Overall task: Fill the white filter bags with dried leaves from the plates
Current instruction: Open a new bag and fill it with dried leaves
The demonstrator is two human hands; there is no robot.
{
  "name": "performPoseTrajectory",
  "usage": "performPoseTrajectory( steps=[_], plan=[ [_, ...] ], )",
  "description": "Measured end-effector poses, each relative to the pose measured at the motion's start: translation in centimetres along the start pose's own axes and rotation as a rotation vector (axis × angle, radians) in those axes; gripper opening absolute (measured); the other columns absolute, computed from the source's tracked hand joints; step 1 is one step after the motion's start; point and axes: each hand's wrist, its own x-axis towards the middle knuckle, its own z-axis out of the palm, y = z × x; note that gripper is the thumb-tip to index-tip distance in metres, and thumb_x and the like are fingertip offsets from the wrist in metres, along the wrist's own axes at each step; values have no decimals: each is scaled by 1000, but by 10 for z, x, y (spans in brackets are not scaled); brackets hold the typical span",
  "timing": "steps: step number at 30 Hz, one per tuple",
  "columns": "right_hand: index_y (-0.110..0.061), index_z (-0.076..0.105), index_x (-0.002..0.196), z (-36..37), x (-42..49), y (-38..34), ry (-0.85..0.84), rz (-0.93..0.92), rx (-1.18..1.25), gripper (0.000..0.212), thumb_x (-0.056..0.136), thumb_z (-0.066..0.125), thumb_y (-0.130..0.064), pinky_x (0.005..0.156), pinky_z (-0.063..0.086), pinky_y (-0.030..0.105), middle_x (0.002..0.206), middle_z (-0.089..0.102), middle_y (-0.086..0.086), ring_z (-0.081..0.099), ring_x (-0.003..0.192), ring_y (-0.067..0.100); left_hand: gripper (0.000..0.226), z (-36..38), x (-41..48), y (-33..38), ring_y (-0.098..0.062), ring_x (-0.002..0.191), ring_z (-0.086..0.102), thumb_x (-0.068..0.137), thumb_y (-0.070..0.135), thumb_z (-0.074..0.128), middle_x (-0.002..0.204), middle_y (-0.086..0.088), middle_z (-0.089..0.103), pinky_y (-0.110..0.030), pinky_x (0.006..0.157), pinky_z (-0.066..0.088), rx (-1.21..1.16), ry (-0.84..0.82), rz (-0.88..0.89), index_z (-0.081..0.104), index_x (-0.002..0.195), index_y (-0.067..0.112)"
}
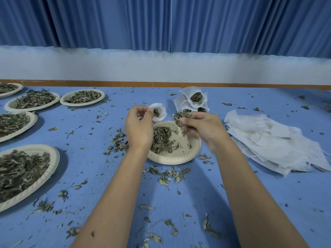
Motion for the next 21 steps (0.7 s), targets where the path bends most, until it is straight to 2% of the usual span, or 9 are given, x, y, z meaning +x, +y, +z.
performPoseTrajectory(
  steps=[3, 7, 8, 10, 12, 15, 17, 19, 21],
  plan=[
    [-5, 71, 84, 1, -2, -4, -146, 15, 210, 12, 75, 71, 2, 58, 53, 16, 73, 73, 5, 67, 60, 10, 16, 3, -1, -1, -29, 91, 65, 91, 21, 59, 87, 9, 56, -47, 86, 52, 20, -34, -7, 54, 77, 25],
    [-11, 73, 78, 14, -2, -2, -225, -70, 47, 12, 76, 72, 1, 61, 55, 18, 70, 73, 0, 67, 64, 11, 16, 6, -4, 0, -23, 81, 66, 90, 25, 60, 84, 9, 58, -43, 83, 54, 75, -61, 1, 55, 76, 26],
    [-18, 73, 70, 18, -2, 0, -196, -95, -28, 19, 75, 73, 1, 62, 57, 20, 67, 72, -2, 67, 63, 13, 16, 6, -5, -1, -21, 80, 65, 90, 25, 60, 84, 9, 58, -39, 82, 54, 78, -72, 4, 55, 75, 26],
    [-25, 69, 55, 24, -1, 6, -81, -135, -158, 31, 74, 75, -1, 68, 58, 29, 61, 69, -2, 64, 62, 19, 17, 7, -6, -1, -9, 73, 63, 89, 25, 61, 81, 9, 58, -20, 73, 51, 101, -93, 27, 55, 73, 26],
    [-29, 66, 56, 26, 3, 12, 35, -184, -245, 31, 75, 76, -7, 71, 58, 35, 62, 67, -4, 64, 62, 20, 18, 7, -6, -1, 4, 63, 56, 89, 24, 61, 78, 9, 57, -9, 60, 42, 119, -123, 36, 55, 71, 25],
    [-26, 74, 74, 28, 3, 16, 124, -244, -336, 12, 76, 75, -14, 73, 55, 32, 67, 68, -10, 65, 68, 13, 15, 7, -9, 0, 4, 59, 54, 88, 17, 61, 71, 6, 54, -8, 57, 42, 53, -239, -8, 57, 74, 21],
    [-18, 76, 85, 29, 2, 15, 129, -239, -344, 11, 76, 74, -13, 80, 56, 37, 76, 72, -2, 68, 76, 18, 18, 7, -10, 2, 1, 58, 53, 85, 5, 59, 72, 3, 53, -6, 53, 42, 32, -340, -30, 56, 79, 21],
    [-14, 76, 85, 30, 1, 13, 129, -223, -330, 11, 77, 72, -9, 83, 54, 46, 81, 73, 9, 68, 82, 28, 30, 7, -12, 2, -2, 61, 50, 79, -4, 59, 82, -2, 52, -13, 54, 43, 85, -440, 0, 51, 85, 24],
    [-15, 75, 77, 30, 0, 10, 137, -217, -311, 9, 77, 71, -7, 81, 54, 50, 80, 72, 15, 67, 83, 35, 40, 9, -15, -1, -8, 66, 46, 74, -5, 63, 96, -5, 46, -22, 55, 42, 181, -514, 110, 43, 90, 26]
  ],
)
